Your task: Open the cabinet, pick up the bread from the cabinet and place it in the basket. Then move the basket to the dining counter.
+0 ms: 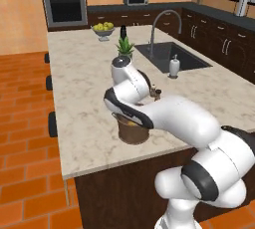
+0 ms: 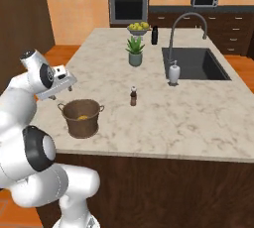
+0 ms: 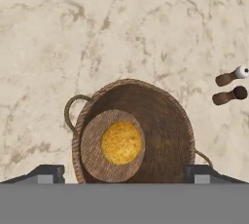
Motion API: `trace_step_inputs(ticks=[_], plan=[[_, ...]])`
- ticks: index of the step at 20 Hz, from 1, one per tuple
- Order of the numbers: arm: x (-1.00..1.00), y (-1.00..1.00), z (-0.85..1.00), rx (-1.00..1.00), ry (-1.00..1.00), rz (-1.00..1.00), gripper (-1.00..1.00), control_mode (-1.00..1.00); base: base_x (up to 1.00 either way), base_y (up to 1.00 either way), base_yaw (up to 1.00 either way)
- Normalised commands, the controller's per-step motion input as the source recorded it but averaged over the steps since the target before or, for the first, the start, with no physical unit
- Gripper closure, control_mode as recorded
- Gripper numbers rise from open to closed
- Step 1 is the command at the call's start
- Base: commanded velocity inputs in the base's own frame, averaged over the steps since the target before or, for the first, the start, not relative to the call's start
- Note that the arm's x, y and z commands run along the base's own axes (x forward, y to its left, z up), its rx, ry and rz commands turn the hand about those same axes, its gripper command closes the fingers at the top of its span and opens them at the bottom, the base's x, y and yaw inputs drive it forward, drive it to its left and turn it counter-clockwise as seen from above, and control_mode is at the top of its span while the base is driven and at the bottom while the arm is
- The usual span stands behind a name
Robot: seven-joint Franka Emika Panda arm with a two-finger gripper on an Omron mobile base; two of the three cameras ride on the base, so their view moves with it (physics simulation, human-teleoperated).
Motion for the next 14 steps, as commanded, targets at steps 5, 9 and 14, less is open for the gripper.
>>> trace_step_inputs(ticks=[5,9,14], plan=[[-0.76,-0.25,0.82,0.0,-0.32,0.0,-1.0,-1.0,0.0,0.0,0.0],[-0.88,-0.36,0.73,0.0,-0.35,0.0,-1.0,-1.0,0.0,0.0,0.0],[-0.86,-0.42,0.62,0.02,-0.29,0.0,-1.0,-1.0,0.0,0.0,0.0]])
